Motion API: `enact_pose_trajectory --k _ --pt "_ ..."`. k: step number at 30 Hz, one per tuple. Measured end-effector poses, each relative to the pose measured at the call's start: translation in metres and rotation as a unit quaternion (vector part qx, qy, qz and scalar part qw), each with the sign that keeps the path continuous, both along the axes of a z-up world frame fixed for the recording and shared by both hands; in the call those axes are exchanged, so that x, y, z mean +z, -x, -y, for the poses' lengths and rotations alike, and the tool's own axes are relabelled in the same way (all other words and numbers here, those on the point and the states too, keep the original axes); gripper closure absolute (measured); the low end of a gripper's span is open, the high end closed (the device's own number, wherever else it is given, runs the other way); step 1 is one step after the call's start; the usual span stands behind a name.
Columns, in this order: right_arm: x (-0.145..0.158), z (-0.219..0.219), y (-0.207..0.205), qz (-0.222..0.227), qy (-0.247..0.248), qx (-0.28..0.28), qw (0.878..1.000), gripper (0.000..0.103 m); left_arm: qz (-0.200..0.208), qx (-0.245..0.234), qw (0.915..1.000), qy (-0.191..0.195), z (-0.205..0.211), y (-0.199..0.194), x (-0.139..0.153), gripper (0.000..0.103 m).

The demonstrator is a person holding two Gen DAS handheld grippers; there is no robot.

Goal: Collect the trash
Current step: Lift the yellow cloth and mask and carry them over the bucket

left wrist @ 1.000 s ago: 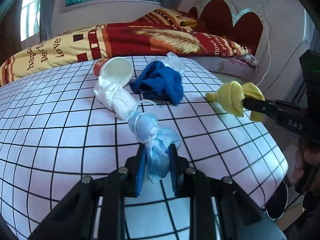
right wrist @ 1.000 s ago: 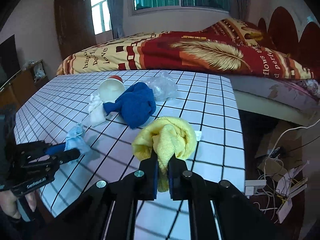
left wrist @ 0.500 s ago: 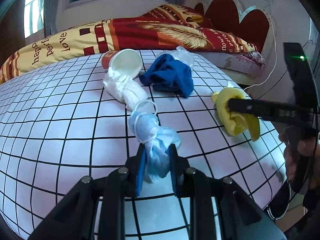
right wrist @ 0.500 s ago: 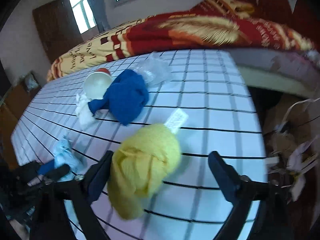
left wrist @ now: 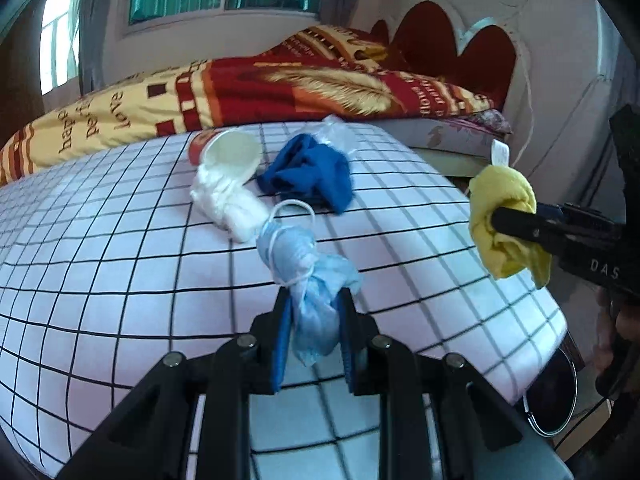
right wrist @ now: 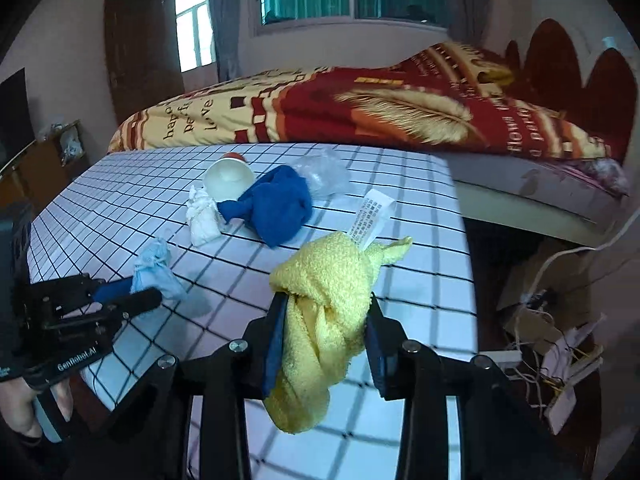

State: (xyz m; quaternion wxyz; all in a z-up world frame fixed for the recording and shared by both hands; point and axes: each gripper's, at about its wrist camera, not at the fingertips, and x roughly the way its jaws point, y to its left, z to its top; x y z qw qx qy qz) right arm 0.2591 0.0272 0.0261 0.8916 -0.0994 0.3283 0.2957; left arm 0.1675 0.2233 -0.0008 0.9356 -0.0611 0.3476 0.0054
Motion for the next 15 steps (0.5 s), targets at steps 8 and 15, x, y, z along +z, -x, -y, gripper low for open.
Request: enact_pose_trajectory --k 8,15 --pt "0.008 0.066 0.038 0.02 -0.003 -0.039 0.999 0.065 0.015 -0.049 0.9987 -0.008 0.056 0.015 0.012 0.079" --pt "0.014 0.125 0.065 0.036 -0.007 -0.084 0.996 0.065 0.025 -0.093 0.9953 -0.011 0.103 0.019 0.022 0.079"
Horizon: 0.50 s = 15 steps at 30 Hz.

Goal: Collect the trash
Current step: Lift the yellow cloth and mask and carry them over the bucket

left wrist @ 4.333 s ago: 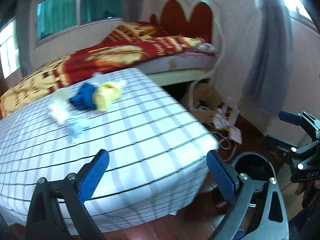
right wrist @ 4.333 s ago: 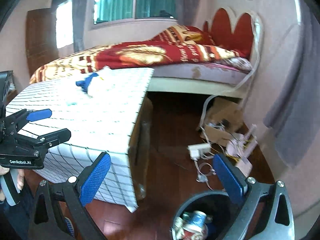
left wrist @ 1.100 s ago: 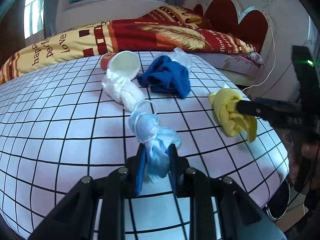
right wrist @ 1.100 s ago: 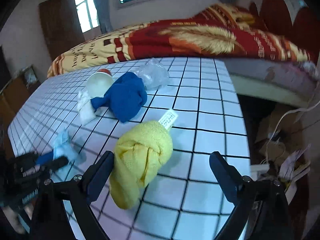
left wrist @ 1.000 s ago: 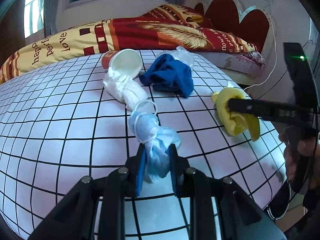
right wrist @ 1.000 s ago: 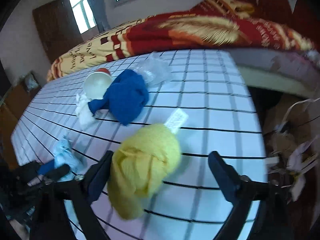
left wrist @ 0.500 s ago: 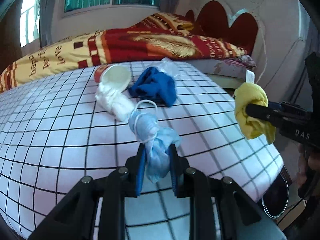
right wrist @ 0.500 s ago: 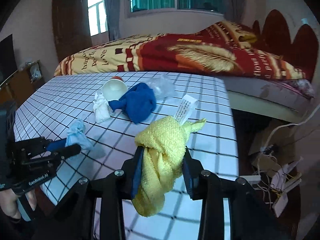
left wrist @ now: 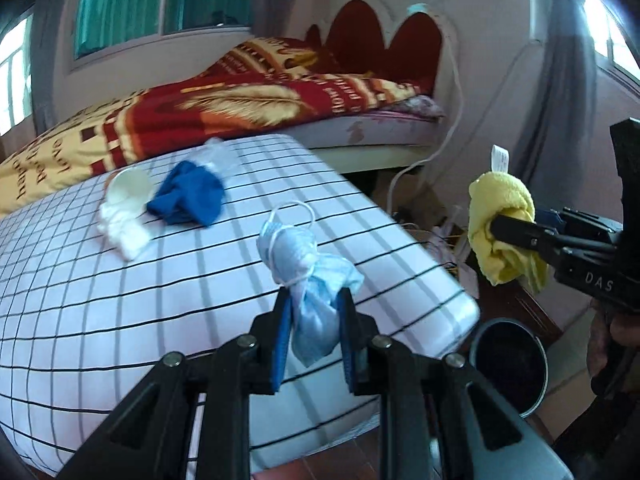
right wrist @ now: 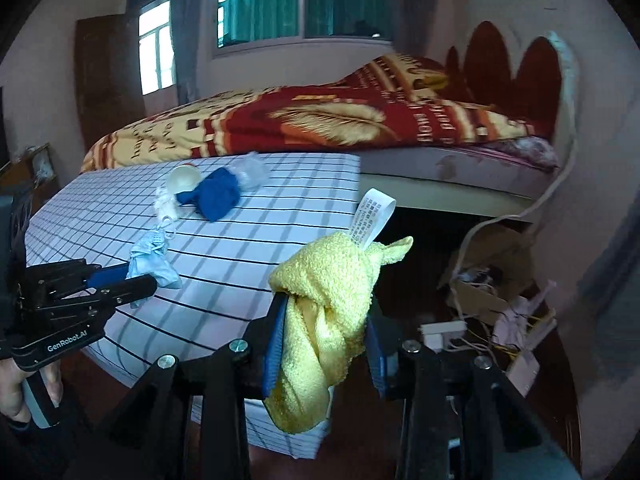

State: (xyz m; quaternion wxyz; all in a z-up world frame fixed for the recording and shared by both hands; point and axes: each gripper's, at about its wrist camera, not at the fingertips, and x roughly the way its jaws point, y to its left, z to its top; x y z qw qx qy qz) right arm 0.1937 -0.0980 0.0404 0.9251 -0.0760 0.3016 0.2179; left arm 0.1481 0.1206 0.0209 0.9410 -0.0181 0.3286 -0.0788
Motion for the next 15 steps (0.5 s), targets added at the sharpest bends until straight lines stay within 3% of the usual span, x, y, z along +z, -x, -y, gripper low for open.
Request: enact_pose_trajectory --k 15 --pt "-0.008 0.103 0.043 0.001 -0.015 -0.09 0.996 0.065 0.009 -0.085 0.9963 -0.01 0.094 0.011 0.008 0.079"
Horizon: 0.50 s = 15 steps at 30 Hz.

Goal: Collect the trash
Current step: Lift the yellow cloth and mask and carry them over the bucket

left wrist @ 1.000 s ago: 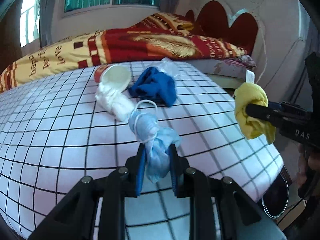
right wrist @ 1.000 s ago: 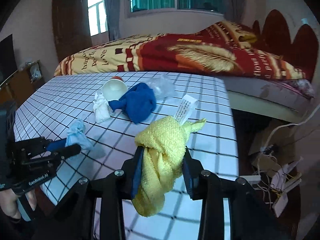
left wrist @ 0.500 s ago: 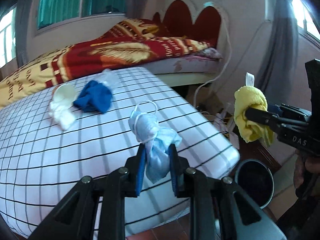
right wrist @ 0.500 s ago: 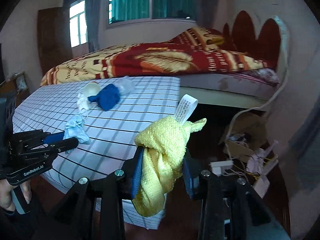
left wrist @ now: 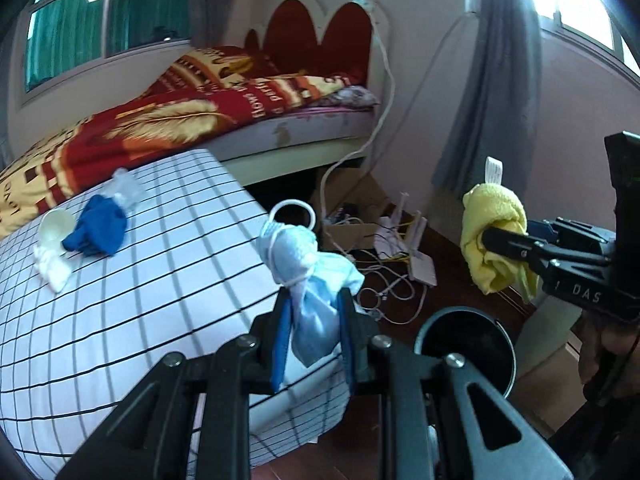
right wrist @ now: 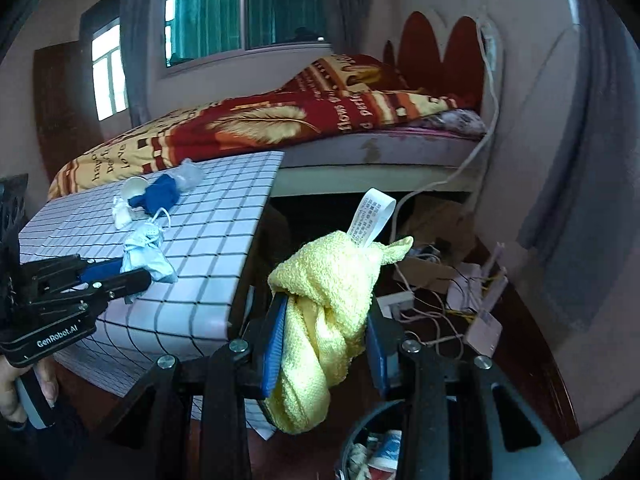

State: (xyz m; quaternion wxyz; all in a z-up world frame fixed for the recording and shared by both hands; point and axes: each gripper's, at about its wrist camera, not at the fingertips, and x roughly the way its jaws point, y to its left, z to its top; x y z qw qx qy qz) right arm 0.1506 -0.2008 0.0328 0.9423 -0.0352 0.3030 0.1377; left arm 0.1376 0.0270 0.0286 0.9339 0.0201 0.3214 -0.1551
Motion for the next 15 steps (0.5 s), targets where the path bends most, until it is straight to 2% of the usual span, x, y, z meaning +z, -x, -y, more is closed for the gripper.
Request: enact_pose_trajectory --k 15 --pt "-0.018 0.078 0.023 -0.021 -0.003 -0.069 0.997 0.064 -0.012 -0.084 0.9964 -0.006 0.083 0.002 -0.012 0.079"
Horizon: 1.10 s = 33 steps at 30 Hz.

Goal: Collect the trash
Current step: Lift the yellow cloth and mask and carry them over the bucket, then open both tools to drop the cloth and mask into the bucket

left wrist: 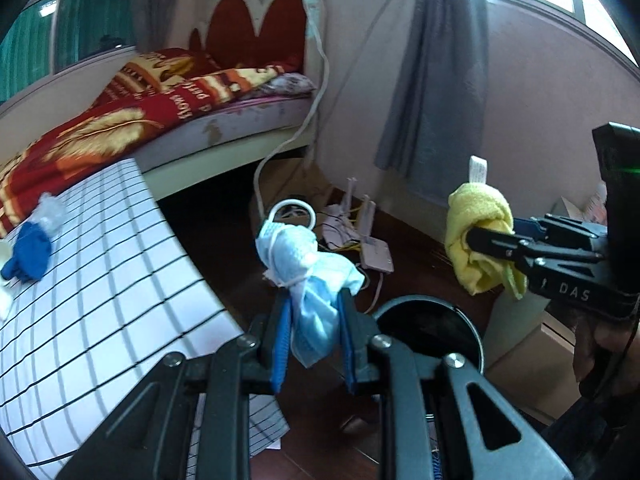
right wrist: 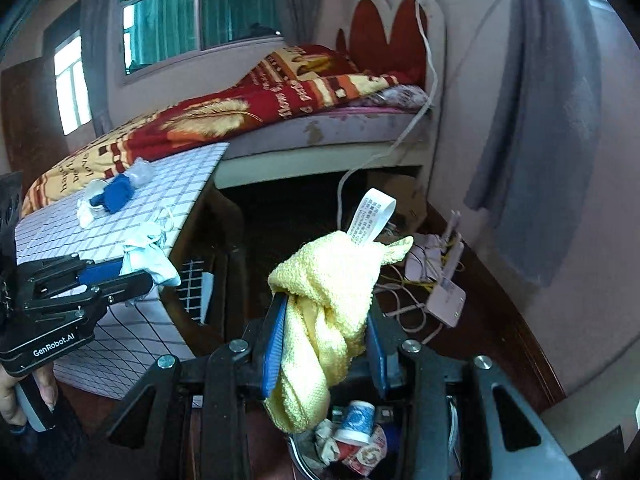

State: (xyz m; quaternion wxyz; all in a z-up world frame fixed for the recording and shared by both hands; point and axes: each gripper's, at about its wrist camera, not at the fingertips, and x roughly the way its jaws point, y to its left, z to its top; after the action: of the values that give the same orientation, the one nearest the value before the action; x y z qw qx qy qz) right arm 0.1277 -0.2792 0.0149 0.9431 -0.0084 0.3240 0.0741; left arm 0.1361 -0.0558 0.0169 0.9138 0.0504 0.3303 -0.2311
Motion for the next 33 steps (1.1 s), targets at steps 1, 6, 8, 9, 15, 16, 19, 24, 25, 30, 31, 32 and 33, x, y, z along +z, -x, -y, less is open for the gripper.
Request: enact_pose_trajectory --k 1,6,8,9,15,16,19,24,25,30,31,32,33 --pt "-0.003 0.004 0.002 -0.004 0.0 -0.003 1.0 0.064 -0.002 -0.004 1.0 0.0 0.004 -0.001 -0.002 0.079" --pt "-0.016 0.025 0.01 -0.018 0.0 -0.018 1.0 0.064 -0.013 -0.032 0.9994 -0.003 0.03 0.001 -0.013 0.079" --pt "-0.021 0.033 0.014 -0.021 -0.002 -0.023 1.0 0.064 -0.018 -0.042 0.9989 -0.005 0.04 0.001 -0.017 0.079" --pt "-0.023 0.037 0.015 -0.024 -0.002 -0.026 0.999 0.064 -0.02 -0.047 0.9987 -0.007 0.044 0.002 -0.019 0.079" --pt "-0.037 0.061 0.024 -0.039 -0.009 -0.044 0.998 0.064 -0.032 -0.073 0.9967 -0.014 0.068 0.005 -0.029 0.079" --pt "-0.039 0.063 0.024 -0.04 -0.009 -0.045 0.998 0.064 -0.035 -0.078 0.9962 -0.016 0.072 0.004 -0.032 0.079" --pt "-0.048 0.073 0.026 -0.053 -0.01 -0.05 0.997 0.064 -0.046 -0.089 0.9948 -0.02 0.081 0.003 -0.04 0.079" --pt "-0.065 0.088 0.032 -0.072 -0.006 -0.055 0.996 0.064 -0.07 -0.11 0.9911 -0.024 0.099 0.002 -0.06 0.079" --pt "-0.069 0.091 0.033 -0.077 -0.007 -0.055 0.995 0.064 -0.073 -0.113 0.9906 -0.026 0.102 0.001 -0.063 0.079" --pt "-0.095 0.093 0.032 -0.106 -0.002 -0.044 0.993 0.064 -0.099 -0.129 0.986 -0.038 0.116 0.002 -0.086 0.079" --pt "-0.102 0.093 0.03 -0.114 -0.001 -0.04 0.993 0.064 -0.103 -0.13 0.9853 -0.04 0.117 0.001 -0.09 0.079" --pt "-0.106 0.093 0.029 -0.118 0.001 -0.037 0.992 0.064 -0.108 -0.131 0.9846 -0.041 0.119 0.001 -0.095 0.079" --pt "-0.111 0.092 0.028 -0.123 0.003 -0.034 0.992 0.064 -0.112 -0.131 0.9841 -0.042 0.12 0.0 -0.098 0.079"
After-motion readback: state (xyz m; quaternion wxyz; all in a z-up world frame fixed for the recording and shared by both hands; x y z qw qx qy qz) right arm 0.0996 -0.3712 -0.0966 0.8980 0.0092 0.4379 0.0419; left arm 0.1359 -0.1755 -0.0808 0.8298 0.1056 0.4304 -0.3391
